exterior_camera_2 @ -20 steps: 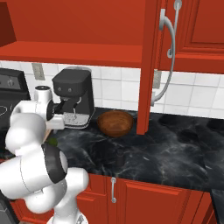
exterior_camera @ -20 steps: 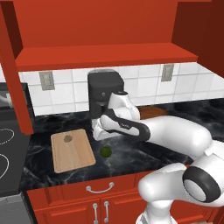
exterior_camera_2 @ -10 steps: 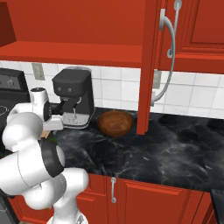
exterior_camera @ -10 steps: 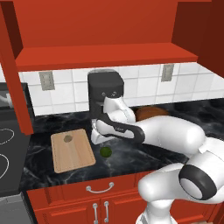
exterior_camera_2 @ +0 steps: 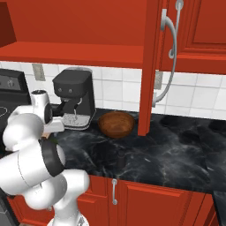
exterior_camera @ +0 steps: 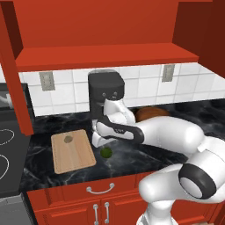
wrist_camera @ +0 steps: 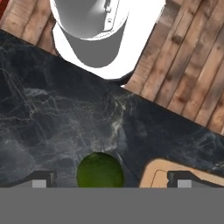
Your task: Open the cabinet. Place the bowl and condiment on the counter. Then place the lime and garlic on the cutting board.
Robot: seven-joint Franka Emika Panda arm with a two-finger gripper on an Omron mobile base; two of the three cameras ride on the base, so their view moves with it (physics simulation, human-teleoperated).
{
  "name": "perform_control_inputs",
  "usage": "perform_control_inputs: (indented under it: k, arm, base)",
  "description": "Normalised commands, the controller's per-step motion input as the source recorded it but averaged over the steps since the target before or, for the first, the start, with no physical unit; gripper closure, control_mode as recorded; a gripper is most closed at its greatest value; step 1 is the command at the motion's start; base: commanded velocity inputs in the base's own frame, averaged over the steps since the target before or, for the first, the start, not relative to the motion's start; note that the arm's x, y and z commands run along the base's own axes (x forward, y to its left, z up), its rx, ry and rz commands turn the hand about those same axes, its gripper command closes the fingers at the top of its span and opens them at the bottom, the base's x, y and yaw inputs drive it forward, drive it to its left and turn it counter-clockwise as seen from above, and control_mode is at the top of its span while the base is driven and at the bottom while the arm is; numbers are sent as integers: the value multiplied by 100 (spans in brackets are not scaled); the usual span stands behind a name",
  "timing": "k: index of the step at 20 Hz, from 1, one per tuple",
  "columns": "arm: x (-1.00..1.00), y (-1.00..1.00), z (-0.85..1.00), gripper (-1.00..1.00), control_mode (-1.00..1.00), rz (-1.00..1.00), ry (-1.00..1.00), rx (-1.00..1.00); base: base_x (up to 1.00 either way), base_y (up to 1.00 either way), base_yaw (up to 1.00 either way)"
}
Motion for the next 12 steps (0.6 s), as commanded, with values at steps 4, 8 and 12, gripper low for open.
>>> perform_control_inputs:
  k: [4, 8, 12]
  arm:
    - [0, 0, -18, -100, -100, 10, 0, 0]
    - [0, 0, -9, -100, -100, 8, 0, 0]
    - [1, 0, -2, -100, -100, 6, 0, 0]
  base:
    - [0, 0, 0]
    - [0, 0, 0]
    - [0, 0, 0]
